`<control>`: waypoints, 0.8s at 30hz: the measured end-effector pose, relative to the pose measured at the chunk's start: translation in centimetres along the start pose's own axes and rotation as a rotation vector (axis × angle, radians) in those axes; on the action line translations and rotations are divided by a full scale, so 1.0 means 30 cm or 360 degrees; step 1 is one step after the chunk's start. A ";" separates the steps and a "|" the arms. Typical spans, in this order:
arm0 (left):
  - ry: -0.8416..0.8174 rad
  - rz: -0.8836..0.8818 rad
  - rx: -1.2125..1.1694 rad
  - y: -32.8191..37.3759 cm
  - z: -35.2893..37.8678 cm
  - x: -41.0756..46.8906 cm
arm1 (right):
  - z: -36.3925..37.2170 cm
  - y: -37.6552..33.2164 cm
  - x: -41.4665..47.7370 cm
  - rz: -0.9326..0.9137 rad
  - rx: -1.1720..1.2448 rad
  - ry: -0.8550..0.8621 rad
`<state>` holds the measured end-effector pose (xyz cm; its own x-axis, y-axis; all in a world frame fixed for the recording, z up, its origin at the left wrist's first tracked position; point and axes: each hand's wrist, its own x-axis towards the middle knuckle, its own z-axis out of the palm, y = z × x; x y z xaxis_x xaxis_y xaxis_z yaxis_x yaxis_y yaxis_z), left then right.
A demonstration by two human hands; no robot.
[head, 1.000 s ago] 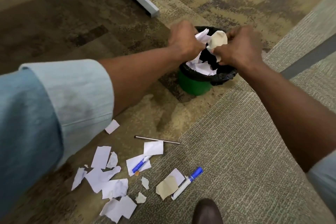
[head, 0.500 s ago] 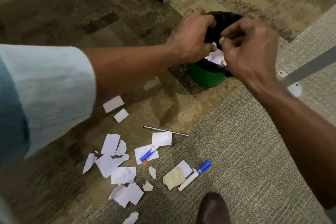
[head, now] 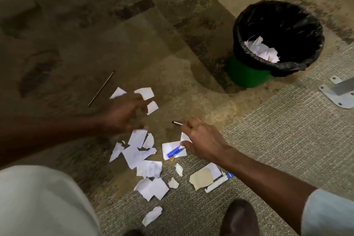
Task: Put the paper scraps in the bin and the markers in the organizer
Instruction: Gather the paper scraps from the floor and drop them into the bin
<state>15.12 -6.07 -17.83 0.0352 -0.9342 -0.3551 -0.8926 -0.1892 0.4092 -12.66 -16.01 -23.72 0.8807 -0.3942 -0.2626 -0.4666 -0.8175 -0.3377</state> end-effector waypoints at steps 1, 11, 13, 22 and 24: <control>-0.0019 -0.0001 0.0049 -0.023 0.057 -0.044 | 0.014 -0.003 0.008 -0.0011 -0.0047 -0.0034; -0.0282 0.0073 0.0600 -0.096 0.435 -0.216 | 0.032 0.029 0.023 -0.0174 -0.0276 -0.0239; -0.0283 0.0070 0.0539 -0.099 0.441 -0.223 | 0.027 0.032 0.028 -0.0145 -0.0219 -0.0216; 0.0096 0.0194 0.0226 -0.100 0.432 -0.195 | -0.032 -0.006 0.097 0.0015 0.0140 0.0010; 0.0117 0.0176 0.0188 -0.096 0.429 -0.192 | -0.024 -0.031 0.118 -0.0095 0.0082 0.0095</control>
<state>11.70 3.76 -27.78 -0.0371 -0.9677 -0.2494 -0.9394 -0.0514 0.3390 -9.04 -16.94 -23.69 0.9095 -0.3713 -0.1869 -0.4156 -0.8182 -0.3973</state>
